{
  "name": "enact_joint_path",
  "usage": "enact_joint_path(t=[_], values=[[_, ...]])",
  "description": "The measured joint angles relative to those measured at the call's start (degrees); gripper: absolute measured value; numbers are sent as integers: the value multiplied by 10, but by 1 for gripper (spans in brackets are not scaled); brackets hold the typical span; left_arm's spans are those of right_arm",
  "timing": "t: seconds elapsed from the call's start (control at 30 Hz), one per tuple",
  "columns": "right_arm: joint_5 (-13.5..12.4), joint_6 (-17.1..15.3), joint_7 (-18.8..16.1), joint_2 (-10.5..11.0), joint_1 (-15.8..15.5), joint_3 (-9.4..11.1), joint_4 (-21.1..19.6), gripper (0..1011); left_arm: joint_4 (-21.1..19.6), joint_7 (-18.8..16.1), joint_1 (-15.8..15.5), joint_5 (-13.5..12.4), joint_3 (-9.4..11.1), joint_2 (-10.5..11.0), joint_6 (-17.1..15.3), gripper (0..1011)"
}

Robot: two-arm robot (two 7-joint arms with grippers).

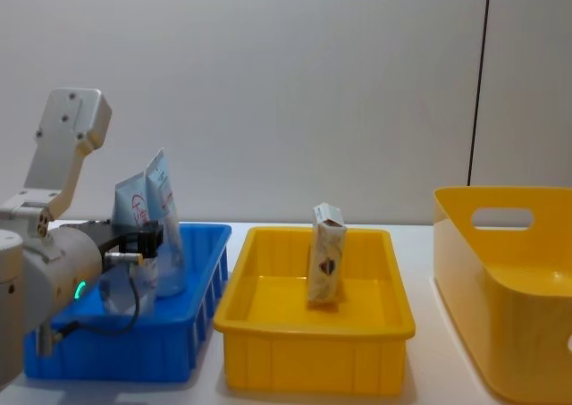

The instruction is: Bimanual collaborative sorting of washing and personal care products

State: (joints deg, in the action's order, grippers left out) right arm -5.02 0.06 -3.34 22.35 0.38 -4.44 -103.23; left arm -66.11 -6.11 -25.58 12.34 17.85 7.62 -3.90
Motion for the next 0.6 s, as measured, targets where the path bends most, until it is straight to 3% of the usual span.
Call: enact_joint_path(t=[0.33, 0.6], values=[[1, 1, -1, 0, 0, 0, 0, 1002, 12, -3, -8, -12, 1, -3, 0, 364], [1, 2, -1, 0, 0, 0, 0, 1002, -15, 2, 4, -21, 2, 4, 1, 317]])
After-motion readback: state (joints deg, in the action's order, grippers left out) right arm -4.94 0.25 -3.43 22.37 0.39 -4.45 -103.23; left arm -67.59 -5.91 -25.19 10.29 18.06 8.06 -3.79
